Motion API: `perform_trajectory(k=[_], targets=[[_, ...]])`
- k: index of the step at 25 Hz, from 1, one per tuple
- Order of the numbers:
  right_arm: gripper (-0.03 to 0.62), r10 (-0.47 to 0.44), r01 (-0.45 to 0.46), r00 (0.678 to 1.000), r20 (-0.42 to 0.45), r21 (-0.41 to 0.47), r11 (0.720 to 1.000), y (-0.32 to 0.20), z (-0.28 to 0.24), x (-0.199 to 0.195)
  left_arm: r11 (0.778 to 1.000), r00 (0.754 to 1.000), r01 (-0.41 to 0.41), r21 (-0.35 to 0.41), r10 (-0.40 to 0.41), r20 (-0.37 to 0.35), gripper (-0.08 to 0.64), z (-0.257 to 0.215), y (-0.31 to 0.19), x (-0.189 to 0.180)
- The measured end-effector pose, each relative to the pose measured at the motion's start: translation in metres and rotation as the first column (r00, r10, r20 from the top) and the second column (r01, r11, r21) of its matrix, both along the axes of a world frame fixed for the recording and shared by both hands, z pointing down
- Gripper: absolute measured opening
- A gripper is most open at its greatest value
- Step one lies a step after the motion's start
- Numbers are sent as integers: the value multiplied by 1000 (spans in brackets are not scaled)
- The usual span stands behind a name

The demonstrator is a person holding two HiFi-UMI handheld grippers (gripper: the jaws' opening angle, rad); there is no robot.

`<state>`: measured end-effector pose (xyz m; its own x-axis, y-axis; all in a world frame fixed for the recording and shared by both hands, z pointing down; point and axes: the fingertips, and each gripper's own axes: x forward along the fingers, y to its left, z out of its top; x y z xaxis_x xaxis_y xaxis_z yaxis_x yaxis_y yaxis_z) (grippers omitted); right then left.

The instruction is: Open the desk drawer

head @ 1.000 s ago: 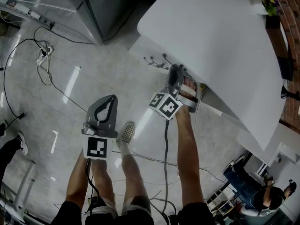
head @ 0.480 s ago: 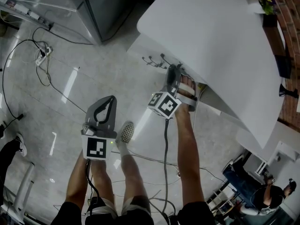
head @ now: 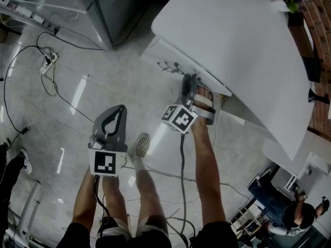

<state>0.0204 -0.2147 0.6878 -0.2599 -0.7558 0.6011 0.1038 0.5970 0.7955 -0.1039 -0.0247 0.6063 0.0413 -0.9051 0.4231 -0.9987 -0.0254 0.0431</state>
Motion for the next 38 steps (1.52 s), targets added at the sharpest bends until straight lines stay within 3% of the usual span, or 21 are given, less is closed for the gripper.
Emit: perform_trajectory(k=[13,38], targets=[[18,5,-5,1000,7,-13,1000,21,1,1,1000,1000,-4,6,4,9,11,-8,11,-5],[18,-4,5,1000,12,-25,1000,116,2,10,1000,999,-9,25,8,31,11,-20,62,-12]])
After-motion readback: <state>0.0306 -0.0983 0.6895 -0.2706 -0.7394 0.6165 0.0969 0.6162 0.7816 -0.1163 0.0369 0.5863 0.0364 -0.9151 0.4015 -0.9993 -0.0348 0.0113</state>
